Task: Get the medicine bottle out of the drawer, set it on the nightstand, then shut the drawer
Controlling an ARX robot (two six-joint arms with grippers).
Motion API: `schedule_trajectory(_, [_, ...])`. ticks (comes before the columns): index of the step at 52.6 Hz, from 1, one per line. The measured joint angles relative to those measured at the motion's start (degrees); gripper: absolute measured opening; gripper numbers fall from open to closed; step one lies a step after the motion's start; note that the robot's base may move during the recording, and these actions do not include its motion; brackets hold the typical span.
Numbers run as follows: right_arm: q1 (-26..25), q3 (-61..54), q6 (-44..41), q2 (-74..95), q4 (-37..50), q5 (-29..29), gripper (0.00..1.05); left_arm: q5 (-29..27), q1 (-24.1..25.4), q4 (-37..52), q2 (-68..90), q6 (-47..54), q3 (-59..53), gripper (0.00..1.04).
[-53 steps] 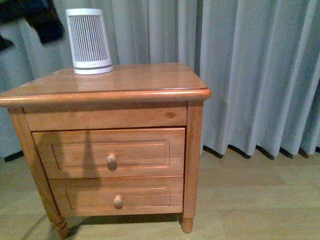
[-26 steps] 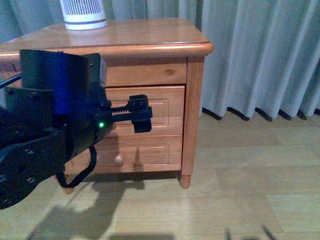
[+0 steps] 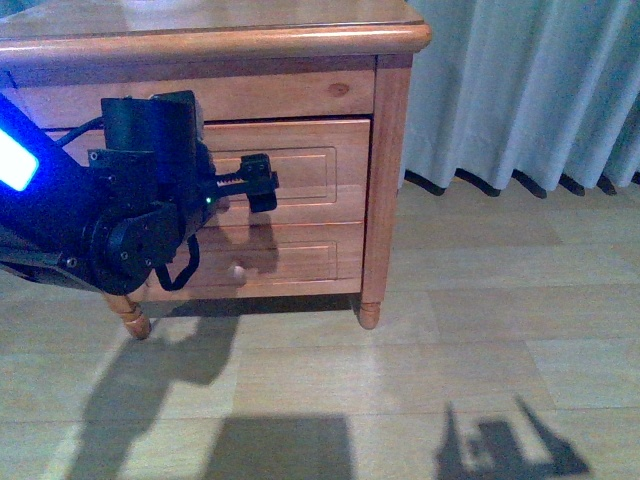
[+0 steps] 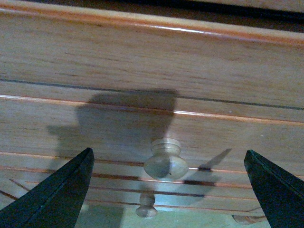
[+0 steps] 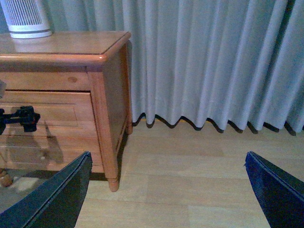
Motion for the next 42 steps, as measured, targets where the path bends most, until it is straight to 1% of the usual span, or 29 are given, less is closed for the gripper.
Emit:
schedule_trajectory(16, [0.0, 0.0, 0.0, 0.0, 0.0, 0.0, 0.98, 0.8, 0.1, 0.6, 3.4, 0.2, 3.0, 0.98])
schedule_trajectory(18, [0.0, 0.0, 0.0, 0.0, 0.0, 0.0, 0.98, 0.7, 0.1, 1.0, 3.7, 0.4, 3.2, 0.92])
schedule_trajectory(23, [0.0, 0.0, 0.0, 0.0, 0.0, 0.0, 0.98, 1.3, 0.2, 2.0, 4.3, 0.8, 3.5, 0.71])
schedule_trajectory(24, [0.0, 0.0, 0.0, 0.0, 0.0, 0.0, 0.98, 1.3, 0.2, 2.0, 4.3, 0.8, 3.5, 0.7])
schedule_trajectory(26, [0.0, 0.0, 0.0, 0.0, 0.0, 0.0, 0.98, 1.4, 0.2, 2.1, 4.3, 0.9, 3.5, 0.62])
schedule_trajectory(27, [0.0, 0.0, 0.0, 0.0, 0.0, 0.0, 0.98, 1.4, 0.2, 2.1, 4.3, 0.9, 3.5, 0.61])
schedule_trajectory(31, [0.0, 0.0, 0.0, 0.0, 0.0, 0.0, 0.98, 1.6, 0.3, 2.4, 4.3, 0.9, 3.5, 0.51])
schedule_trajectory(32, [0.0, 0.0, 0.0, 0.0, 0.0, 0.0, 0.98, 1.5, 0.4, 2.4, 4.3, 1.0, 3.5, 0.46])
schedule_trajectory(39, [0.0, 0.0, 0.0, 0.0, 0.0, 0.0, 0.98, 1.7, 1.0, 3.3, 4.3, 1.1, 2.9, 0.29])
schedule_trajectory(42, [0.0, 0.0, 0.0, 0.0, 0.0, 0.0, 0.98, 1.7, 1.1, 4.6, 4.3, 1.2, 2.1, 0.27])
